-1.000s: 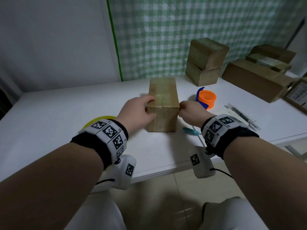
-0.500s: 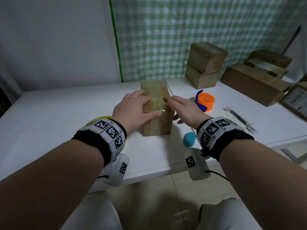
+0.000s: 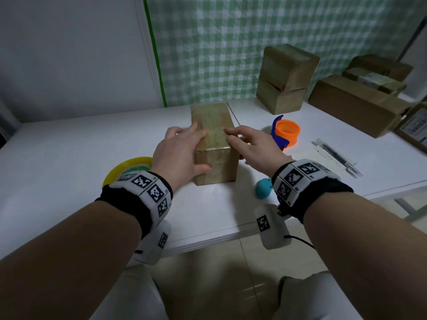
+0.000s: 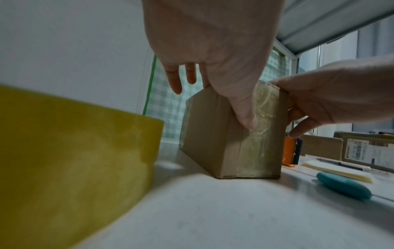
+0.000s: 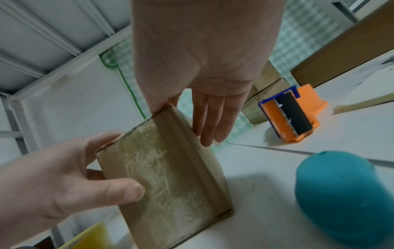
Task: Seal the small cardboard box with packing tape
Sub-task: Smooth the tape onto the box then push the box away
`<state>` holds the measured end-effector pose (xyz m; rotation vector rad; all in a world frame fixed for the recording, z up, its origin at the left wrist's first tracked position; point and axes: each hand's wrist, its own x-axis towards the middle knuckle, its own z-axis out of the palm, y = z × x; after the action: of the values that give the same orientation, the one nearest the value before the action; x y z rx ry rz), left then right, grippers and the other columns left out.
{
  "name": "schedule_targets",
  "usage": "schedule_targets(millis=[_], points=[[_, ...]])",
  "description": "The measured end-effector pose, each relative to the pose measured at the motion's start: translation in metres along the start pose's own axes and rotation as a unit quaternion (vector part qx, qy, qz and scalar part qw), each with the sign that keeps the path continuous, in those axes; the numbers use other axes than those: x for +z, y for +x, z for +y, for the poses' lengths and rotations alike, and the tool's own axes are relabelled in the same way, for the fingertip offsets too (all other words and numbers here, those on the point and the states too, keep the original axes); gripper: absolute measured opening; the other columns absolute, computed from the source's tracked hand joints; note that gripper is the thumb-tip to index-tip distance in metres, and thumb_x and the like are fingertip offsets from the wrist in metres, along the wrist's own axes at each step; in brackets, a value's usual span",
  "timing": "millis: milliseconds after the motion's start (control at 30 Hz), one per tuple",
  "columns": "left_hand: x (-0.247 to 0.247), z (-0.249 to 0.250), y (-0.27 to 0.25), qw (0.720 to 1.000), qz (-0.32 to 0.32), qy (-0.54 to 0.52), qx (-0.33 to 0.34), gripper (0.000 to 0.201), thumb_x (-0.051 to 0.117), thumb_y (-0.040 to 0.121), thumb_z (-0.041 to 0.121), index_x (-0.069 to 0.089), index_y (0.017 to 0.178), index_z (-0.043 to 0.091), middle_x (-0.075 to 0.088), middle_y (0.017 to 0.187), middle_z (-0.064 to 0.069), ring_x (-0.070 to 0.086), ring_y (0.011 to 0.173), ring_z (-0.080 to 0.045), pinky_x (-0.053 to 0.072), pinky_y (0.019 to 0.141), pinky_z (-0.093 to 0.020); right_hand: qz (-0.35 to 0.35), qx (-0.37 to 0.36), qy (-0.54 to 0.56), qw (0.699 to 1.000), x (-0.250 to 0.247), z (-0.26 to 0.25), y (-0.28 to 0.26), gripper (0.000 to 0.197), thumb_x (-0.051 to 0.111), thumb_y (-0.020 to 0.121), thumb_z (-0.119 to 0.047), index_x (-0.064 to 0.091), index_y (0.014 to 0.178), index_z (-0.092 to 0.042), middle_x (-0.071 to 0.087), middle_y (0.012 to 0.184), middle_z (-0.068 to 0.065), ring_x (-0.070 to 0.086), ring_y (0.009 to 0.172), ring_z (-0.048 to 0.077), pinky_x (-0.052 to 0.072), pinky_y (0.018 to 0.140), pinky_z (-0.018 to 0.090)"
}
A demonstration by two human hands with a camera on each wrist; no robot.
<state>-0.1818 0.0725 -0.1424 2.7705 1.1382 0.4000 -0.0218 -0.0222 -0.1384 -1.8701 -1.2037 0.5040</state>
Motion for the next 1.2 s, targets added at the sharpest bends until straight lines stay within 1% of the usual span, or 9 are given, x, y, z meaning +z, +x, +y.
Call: schedule_targets(millis=[167,267,367,467,633,833,933,1100,1200], points=[[-0.011,0.005,0.002,0.999,-0.018,0.039,0.005,0.086,0.066,0.062,0.069,0.042,0.138,0.037,0.042,0.148,0.01,0.033,0.131,-0.025,0.037,0.102,-0.039,-0.007,-0.007,0.003,1.0,-0.001,0.0,0.0,0.033,0.052,0.094,-0.033,0.06,0.125,-0.024,0.056,0.099,-0.018,0.052,0.07,-0.007,0.043,0.069,0.013],[-0.018,0.01,0.007,1.0,-0.007,-0.004,-0.008,0.072,0.048,0.069,0.078,0.058,0.124,0.032,0.061,0.125,0.01,0.039,0.119,-0.026,0.042,0.094,-0.038,-0.008,-0.008,0.0,1.0,-0.002,0.001,0.0,0.033,0.051,0.095,-0.032,0.059,0.125,-0.023,0.055,0.097,-0.019,0.051,0.069,-0.009,0.042,0.067,0.01],[-0.015,0.014,0.009,1.0,0.021,-0.016,-0.016,0.066,0.049,0.071,0.076,0.065,0.112,0.027,0.066,0.112,0.005,0.043,0.11,-0.025,0.043,0.089,-0.038,-0.008,-0.007,0.007,1.0,-0.002,0.003,0.0,0.033,0.051,0.094,-0.033,0.059,0.126,-0.024,0.056,0.095,-0.02,0.052,0.069,-0.008,0.042,0.066,0.009],[-0.011,0.015,0.009,0.999,0.033,0.001,-0.014,0.066,0.048,0.072,0.075,0.064,0.113,0.026,0.065,0.113,0.004,0.043,0.109,-0.026,0.04,0.089,-0.037,-0.002,-0.008,0.013,1.0,-0.001,0.005,0.001,0.033,0.052,0.094,-0.033,0.06,0.125,-0.025,0.058,0.098,-0.017,0.052,0.069,-0.008,0.043,0.067,0.011],[-0.005,0.015,0.011,0.999,0.036,0.037,-0.004,0.068,0.045,0.073,0.075,0.062,0.117,0.025,0.062,0.121,0.004,0.043,0.111,-0.026,0.036,0.09,-0.037,-0.006,-0.007,0.014,1.0,-0.001,0.005,0.001,0.033,0.051,0.094,-0.033,0.06,0.125,-0.024,0.054,0.087,-0.025,0.051,0.069,-0.009,0.042,0.066,0.01],[0.002,0.016,0.008,0.996,0.04,0.077,0.012,0.071,0.057,0.066,0.073,0.057,0.116,0.024,0.058,0.125,0.005,0.043,0.112,-0.025,0.036,0.09,-0.036,-0.012,-0.005,0.015,1.0,-0.002,0.005,0.002,0.033,0.051,0.094,-0.036,0.06,0.124,-0.028,0.058,0.099,-0.016,0.051,0.069,-0.008,0.043,0.072,0.019],[0.002,0.018,0.007,0.992,0.034,0.117,0.025,0.076,0.063,0.061,0.073,0.052,0.118,0.023,0.055,0.127,0.004,0.042,0.114,-0.025,0.036,0.092,-0.036,-0.013,0.003,0.024,1.0,-0.002,0.004,0.002,0.033,0.051,0.094,-0.036,0.06,0.124,-0.028,0.06,0.096,-0.015,0.052,0.068,-0.007,0.041,0.063,0.014],[-0.009,0.023,0.01,0.997,0.045,0.064,0.001,0.075,0.035,0.068,0.083,0.06,0.104,0.023,0.063,0.109,0.001,0.045,0.109,-0.027,0.04,0.088,-0.04,-0.016,0.017,0.036,0.999,-0.002,0.003,0.002,0.03,0.051,0.094,-0.035,0.06,0.122,-0.029,0.065,0.094,-0.006,0.058,0.071,0.009,0.045,0.057,0.015],[-0.006,0.025,0.013,0.997,0.064,0.033,-0.018,0.069,0.036,0.072,0.081,0.061,0.097,0.021,0.063,0.102,-0.002,0.045,0.106,-0.028,0.04,0.085,-0.04,-0.014,0.017,0.036,0.999,-0.002,0.003,0.002,0.029,0.049,0.095,-0.032,0.061,0.122,-0.027,0.063,0.091,-0.004,0.057,0.069,0.01,0.047,0.051,0.01]])
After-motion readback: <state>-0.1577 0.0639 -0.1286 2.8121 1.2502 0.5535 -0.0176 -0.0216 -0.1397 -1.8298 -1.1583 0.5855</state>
